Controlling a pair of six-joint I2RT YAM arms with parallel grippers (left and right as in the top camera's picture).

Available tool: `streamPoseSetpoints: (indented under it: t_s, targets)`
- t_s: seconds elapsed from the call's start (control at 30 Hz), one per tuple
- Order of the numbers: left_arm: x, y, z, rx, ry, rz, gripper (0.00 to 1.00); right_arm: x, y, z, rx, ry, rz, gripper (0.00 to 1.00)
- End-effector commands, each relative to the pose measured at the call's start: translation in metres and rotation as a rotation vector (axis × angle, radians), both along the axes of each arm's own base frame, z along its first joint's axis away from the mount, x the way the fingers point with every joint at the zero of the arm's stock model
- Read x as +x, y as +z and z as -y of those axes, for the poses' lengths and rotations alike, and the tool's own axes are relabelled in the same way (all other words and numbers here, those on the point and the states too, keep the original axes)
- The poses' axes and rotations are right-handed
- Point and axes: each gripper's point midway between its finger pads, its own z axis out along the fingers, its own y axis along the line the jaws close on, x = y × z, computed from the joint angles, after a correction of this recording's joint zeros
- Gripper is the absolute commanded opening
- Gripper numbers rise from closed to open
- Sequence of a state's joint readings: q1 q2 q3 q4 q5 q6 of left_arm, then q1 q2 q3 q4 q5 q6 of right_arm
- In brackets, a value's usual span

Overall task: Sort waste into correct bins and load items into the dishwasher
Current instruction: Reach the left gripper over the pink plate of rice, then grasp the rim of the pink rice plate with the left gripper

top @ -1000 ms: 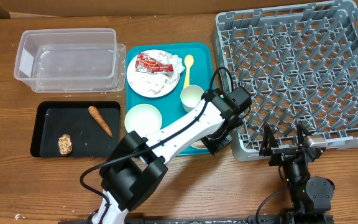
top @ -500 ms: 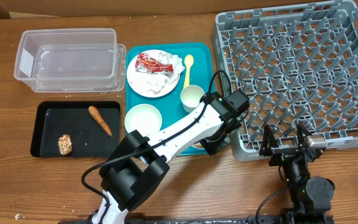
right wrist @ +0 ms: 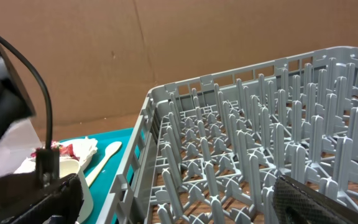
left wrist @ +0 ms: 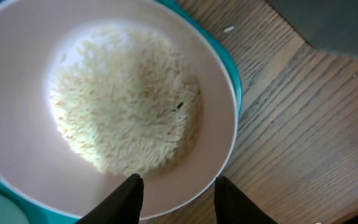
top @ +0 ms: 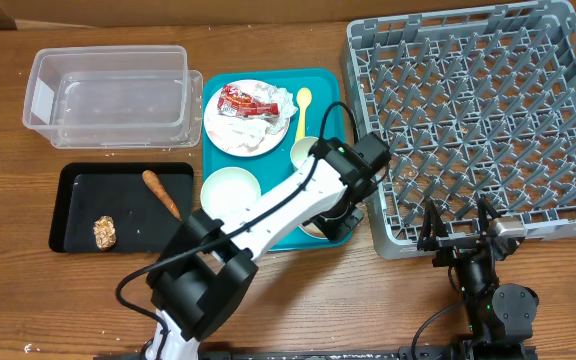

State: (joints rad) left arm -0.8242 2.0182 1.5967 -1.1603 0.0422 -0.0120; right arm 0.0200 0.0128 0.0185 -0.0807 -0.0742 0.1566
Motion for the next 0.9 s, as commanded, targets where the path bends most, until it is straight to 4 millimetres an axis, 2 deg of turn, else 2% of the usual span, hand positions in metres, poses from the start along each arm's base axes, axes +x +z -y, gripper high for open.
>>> streamPoseSetpoints:
  t_s: [0.0, 0.27, 0.53, 0.7, 0.87]
  targets:
    - [-0.007, 0.009, 0.003, -0.038, 0.008, -0.017, 0.41, 0.000, -0.002, 0.001, -0.001, -0.002, 0.004, 1.00]
    - [-0.015, 0.007, 0.003, -0.044, 0.014, -0.058, 0.41, 0.000, -0.002, 0.001, -0.001, -0.002, 0.004, 1.00]
    - [-0.028, -0.006, -0.007, -0.016, 0.010, -0.106, 0.41, 0.000, -0.002, 0.001, -0.001, -0.002, 0.004, 1.00]
    - [-0.026, -0.006, -0.006, -0.022, -0.015, -0.093, 0.43, 0.000, -0.002, 0.001, -0.001, -0.002, 0.004, 1.00]
    - [-0.017, -0.011, -0.018, 0.044, -0.039, -0.034, 0.45, 0.000, -0.002, 0.001, -0.001, -0.002, 0.004, 1.00]
